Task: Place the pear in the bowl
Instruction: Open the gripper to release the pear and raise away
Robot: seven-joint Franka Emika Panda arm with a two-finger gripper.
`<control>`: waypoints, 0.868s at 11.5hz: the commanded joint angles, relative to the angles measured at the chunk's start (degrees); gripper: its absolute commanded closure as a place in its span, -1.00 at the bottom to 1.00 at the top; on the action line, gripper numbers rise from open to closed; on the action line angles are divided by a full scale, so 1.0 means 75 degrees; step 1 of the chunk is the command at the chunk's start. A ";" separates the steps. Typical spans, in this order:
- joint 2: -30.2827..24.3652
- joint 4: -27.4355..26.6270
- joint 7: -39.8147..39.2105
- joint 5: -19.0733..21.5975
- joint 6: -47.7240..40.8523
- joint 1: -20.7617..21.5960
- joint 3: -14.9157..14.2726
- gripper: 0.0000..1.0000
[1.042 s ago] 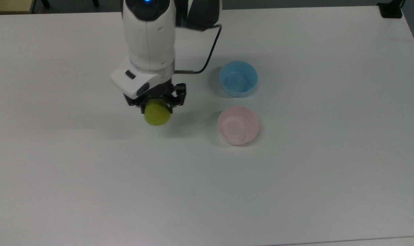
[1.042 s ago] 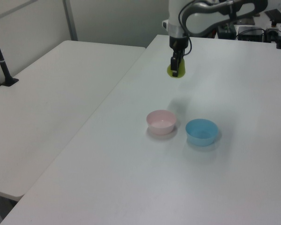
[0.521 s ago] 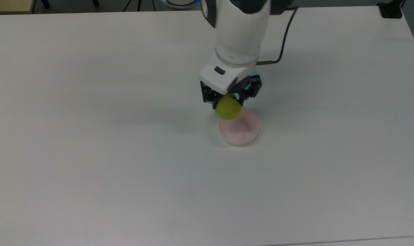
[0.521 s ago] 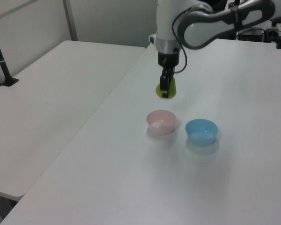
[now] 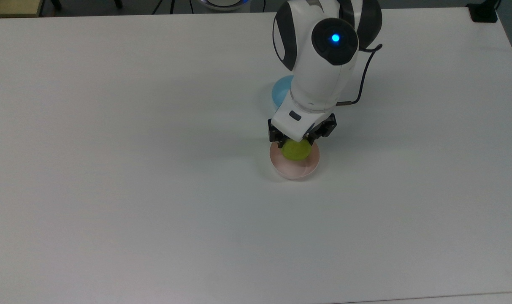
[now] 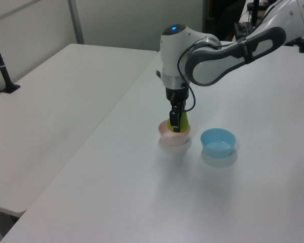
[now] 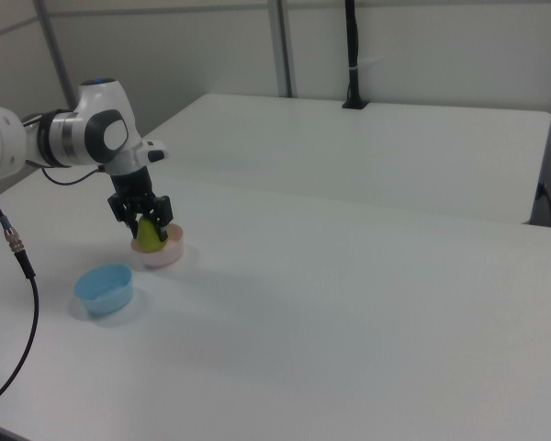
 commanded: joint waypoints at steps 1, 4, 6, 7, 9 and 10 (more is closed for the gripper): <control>0.0022 -0.0001 0.0216 -0.0062 0.0084 0.0114 -0.0102 -0.99; -0.0246 0.0034 0.0416 -0.0062 0.0049 0.0102 -0.0114 -1.00; -0.0900 -0.0024 0.0486 -0.0109 -0.0288 -0.0061 -0.0160 -1.00; -0.1263 -0.0036 0.0463 -0.0109 -0.0871 -0.0410 -0.0161 -1.00; -0.1956 -0.0072 0.0068 -0.0132 -0.1740 -0.1101 -0.0184 -1.00; -0.2179 -0.0060 -0.0202 -0.0121 -0.2069 -0.1604 -0.0114 -1.00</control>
